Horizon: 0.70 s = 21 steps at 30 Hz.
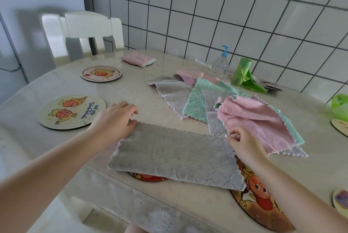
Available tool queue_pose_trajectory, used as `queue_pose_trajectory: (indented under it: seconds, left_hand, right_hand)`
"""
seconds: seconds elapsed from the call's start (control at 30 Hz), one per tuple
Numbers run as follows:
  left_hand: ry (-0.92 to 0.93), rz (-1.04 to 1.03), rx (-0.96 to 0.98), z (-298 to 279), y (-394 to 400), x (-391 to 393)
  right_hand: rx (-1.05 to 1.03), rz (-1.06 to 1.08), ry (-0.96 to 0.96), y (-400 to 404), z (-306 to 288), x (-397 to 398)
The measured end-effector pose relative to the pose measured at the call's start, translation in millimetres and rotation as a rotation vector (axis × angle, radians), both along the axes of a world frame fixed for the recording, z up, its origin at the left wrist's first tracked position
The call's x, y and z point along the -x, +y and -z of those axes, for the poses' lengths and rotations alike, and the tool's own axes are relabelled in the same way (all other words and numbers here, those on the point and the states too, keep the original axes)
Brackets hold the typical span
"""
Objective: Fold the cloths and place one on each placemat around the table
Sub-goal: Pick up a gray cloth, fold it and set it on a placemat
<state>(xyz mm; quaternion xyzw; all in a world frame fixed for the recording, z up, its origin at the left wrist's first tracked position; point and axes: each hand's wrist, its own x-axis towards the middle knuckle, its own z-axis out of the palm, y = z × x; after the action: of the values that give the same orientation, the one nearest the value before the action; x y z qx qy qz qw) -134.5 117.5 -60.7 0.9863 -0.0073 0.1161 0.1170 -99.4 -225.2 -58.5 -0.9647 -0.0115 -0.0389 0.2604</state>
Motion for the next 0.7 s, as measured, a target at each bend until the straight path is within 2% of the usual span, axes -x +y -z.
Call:
queue_pose_trajectory:
  seconds: [0.07, 0.13, 0.23, 0.3, 0.43, 0.6, 0.7]
  left_hand:
    - [-0.068, 0.035, -0.007, -5.7, -10.1, 8.8]
    - [-0.082, 0.116, 0.045, -8.7, -32.2, 21.8]
    - [-0.050, 0.275, 0.042, 2.2, -73.4, 33.8]
    - [-0.022, 0.316, -0.017, 15.1, -90.1, 36.9]
    - [-0.047, 0.264, -0.109, 24.7, -87.6, 41.4]
    - [0.179, 0.181, -0.162, 20.2, -63.4, 44.5]
    - [0.206, 0.127, -0.144, 20.4, -50.9, 46.5]
  right_hand:
    - [0.090, -0.042, -0.099, 4.3, -2.7, 11.3]
    - [0.179, -0.173, -0.169, 18.9, -4.9, 26.1]
    - [0.304, -0.381, -0.126, 55.2, -0.8, 45.2]
    - [0.375, -0.433, -0.077, 77.4, 7.8, 52.4]
    - [0.428, -0.406, -0.018, 81.2, 22.3, 60.4]
    - [0.526, -0.365, 0.029, 48.6, 18.4, 61.6]
    - [0.547, -0.350, 0.063, 30.8, 17.9, 59.6]
